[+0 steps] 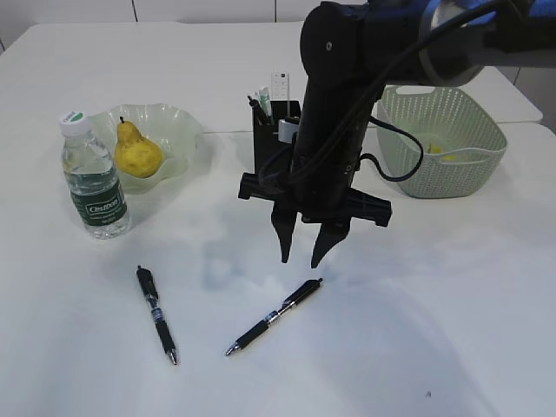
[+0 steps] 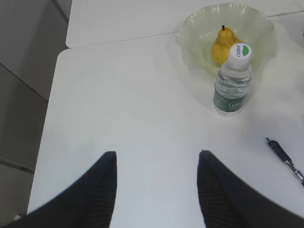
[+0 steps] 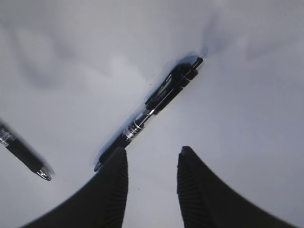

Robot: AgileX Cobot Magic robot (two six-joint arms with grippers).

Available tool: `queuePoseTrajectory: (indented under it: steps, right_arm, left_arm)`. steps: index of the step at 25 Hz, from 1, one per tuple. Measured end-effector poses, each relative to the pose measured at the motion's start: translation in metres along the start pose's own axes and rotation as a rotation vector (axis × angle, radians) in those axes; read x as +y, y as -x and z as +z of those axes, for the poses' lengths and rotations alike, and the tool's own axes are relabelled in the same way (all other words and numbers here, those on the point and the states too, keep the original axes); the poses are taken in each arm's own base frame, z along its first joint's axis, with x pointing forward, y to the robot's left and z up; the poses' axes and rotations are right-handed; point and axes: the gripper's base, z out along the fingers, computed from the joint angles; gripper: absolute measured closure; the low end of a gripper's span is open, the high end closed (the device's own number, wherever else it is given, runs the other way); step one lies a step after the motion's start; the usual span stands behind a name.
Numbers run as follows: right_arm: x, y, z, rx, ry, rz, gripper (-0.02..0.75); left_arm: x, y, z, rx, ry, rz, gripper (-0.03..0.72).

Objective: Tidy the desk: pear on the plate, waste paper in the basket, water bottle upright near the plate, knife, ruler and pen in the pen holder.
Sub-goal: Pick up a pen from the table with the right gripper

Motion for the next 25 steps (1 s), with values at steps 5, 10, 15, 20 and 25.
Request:
queuePoseTrajectory:
  steps: [5,10,15,20,25]
  right_arm:
    - [0.000,0.000,0.000,-0.003,-0.004,0.022,0.444]
    - [-0.001,0.001,0.000,-0.007,-0.009,0.083,0.444]
    - [-0.001,0.002,0.006,0.005,-0.016,0.224,0.388]
    - [-0.001,0.004,0.016,0.020,-0.029,0.309,0.308]
    - [0.000,0.005,0.029,0.058,-0.038,0.389,0.299]
  left_arm:
    - [0.000,0.000,0.003,0.014,0.004,0.003,0.304]
    - [0.000,-0.004,0.002,0.055,0.012,0.003,0.304]
    - [0.001,-0.007,0.002,0.090,0.019,0.003,0.304]
    - [0.001,-0.007,0.002,0.096,0.021,0.003,0.304]
    - [0.001,-0.007,0.002,0.096,0.023,0.004,0.304]
